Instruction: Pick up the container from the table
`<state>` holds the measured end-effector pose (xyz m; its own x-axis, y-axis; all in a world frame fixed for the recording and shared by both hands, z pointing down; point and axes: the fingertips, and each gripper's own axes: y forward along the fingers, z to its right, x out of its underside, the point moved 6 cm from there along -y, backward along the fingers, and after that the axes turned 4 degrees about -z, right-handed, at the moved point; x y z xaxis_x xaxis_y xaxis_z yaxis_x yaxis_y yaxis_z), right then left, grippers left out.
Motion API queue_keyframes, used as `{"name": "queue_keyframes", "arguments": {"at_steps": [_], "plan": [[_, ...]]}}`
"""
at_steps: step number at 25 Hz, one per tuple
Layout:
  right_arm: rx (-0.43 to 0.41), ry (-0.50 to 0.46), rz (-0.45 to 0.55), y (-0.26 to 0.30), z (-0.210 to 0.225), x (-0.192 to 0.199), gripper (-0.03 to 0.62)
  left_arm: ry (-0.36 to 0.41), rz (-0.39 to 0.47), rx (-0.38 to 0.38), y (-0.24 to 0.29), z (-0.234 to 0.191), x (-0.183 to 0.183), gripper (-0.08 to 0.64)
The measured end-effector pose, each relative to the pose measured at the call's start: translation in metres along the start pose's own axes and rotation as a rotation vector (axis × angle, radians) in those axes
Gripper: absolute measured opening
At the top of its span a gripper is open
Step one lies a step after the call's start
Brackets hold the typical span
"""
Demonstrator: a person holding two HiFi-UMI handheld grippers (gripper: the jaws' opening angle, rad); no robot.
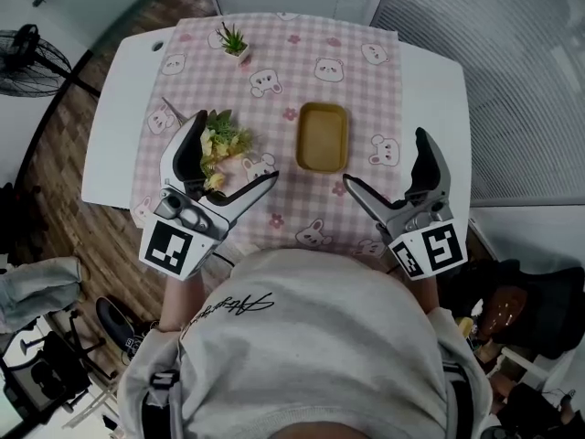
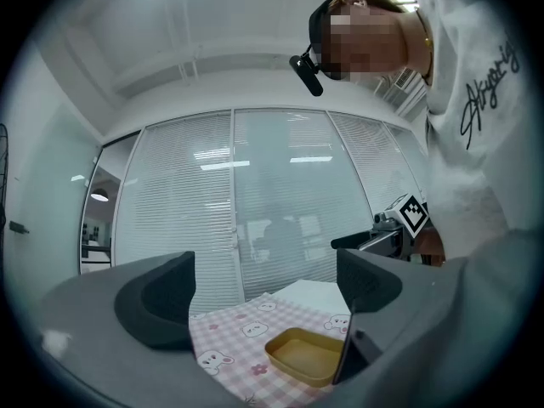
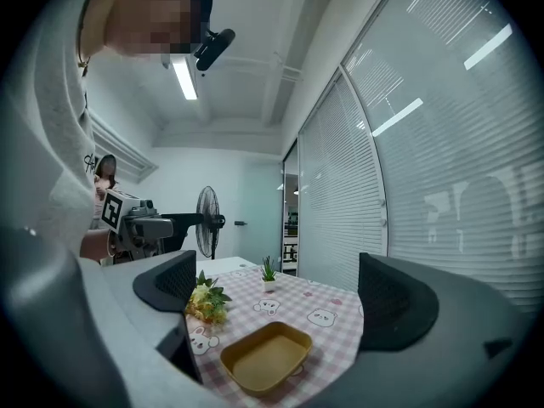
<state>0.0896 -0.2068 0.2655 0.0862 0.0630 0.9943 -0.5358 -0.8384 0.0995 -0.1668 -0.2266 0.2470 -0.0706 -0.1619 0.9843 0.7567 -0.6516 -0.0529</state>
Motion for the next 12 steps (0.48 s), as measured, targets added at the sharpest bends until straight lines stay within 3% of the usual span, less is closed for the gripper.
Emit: {"name": "queue_keyframes", "arguments": {"at_steps": [12], "plan": [[0.020, 0.019, -0.007, 0.035, 0.006, 0.002, 0.583, -0.050, -0.028, 0.078, 0.029, -0.024, 0.014, 0.500]]}}
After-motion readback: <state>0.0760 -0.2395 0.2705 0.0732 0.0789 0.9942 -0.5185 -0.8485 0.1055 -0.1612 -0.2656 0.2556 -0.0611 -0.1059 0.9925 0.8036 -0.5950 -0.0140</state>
